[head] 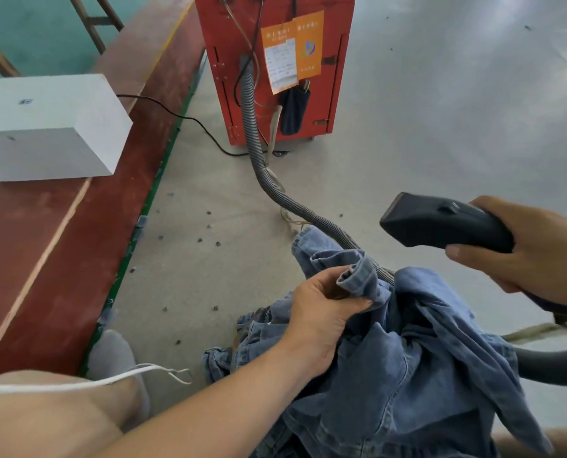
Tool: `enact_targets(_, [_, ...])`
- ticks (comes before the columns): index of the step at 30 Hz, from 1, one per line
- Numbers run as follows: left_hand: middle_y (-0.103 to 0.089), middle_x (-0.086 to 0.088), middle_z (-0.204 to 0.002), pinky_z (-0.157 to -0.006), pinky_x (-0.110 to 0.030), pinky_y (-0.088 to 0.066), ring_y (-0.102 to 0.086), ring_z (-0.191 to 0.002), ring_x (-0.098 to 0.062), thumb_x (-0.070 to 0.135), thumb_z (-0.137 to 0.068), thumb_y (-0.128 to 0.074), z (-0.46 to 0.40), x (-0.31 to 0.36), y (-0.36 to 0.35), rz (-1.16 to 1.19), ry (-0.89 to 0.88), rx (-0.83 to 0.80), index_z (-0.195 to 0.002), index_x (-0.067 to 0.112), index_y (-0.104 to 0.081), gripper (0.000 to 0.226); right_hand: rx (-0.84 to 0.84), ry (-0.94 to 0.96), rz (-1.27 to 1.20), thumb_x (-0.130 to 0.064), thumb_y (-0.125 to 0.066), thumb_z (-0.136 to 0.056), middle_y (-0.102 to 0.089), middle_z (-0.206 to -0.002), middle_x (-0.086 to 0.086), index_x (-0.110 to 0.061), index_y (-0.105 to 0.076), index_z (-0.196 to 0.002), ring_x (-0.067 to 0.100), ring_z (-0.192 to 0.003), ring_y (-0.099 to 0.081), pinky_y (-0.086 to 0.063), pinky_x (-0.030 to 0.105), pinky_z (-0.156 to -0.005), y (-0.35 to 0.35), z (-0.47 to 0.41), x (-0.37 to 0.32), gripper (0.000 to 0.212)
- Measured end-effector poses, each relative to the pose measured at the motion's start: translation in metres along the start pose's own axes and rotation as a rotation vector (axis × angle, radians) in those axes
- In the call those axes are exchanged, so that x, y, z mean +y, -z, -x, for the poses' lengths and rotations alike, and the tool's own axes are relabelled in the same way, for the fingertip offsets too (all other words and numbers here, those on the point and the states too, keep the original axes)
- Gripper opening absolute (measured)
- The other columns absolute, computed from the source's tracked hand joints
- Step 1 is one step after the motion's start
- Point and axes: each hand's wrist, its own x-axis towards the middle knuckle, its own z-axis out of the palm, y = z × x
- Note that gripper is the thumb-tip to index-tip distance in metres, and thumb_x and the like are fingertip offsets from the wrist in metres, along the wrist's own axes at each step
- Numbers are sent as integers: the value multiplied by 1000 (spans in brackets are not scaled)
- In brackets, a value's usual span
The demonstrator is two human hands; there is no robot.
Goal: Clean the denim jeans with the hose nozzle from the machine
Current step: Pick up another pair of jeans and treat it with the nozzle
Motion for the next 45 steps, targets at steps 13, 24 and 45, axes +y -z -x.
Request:
enact_targets(13, [-63,-4,-135,-103,-36,-55,-67,-114,-14,30,-88,-81,-25,-32,-20,-207,227,242,-138,23,-50,59,-80,-83,-18,-69,-63,-79,-65,-50,4,-40,-57,-98,20,-37,-59,-49,31,-43,19,12,13,34])
enact_targets(24, [-23,-5,-145,-112,-52,-29,-27,-136,-33,85,-52,-78,-42,-43,-44,-1134,42,276,-153,16,-12,138,-54,-120,75,-84,-60,-84,-68,-53,4,-34,-58,-120,21,-38,-62,-51,34,-40,47,13,71,62])
enact_targets(45, [-73,-2,-92,-80,-39,-61,-71,-86,-22,28,-75,-86,-52,-44,-19,-532,152,427,-97,12,-67,34,-177,117,123,-68,-62,-80,-68,-77,-28,-54,-56,-105,-4,-59,-65,-50,13,-52,-13,2,-6,29])
